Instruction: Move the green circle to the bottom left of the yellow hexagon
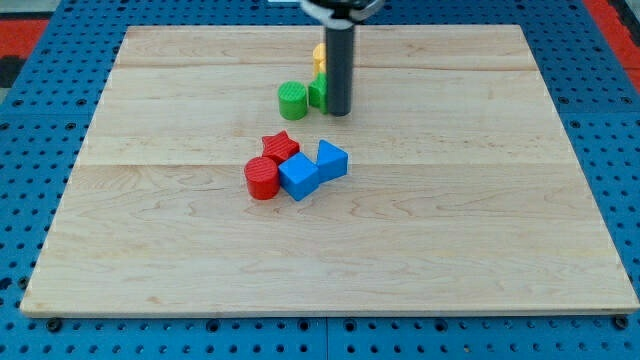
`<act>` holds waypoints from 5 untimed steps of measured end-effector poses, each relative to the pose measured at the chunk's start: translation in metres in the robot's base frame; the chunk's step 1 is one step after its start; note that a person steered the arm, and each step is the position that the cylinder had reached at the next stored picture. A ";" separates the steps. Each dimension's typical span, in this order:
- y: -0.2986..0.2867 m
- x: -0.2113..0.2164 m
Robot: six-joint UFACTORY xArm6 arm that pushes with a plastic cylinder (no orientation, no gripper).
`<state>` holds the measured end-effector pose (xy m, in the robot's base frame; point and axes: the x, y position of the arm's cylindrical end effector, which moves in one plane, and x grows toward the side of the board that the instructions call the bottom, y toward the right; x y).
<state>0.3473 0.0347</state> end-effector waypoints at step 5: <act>-0.143 0.017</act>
<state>0.3645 -0.1084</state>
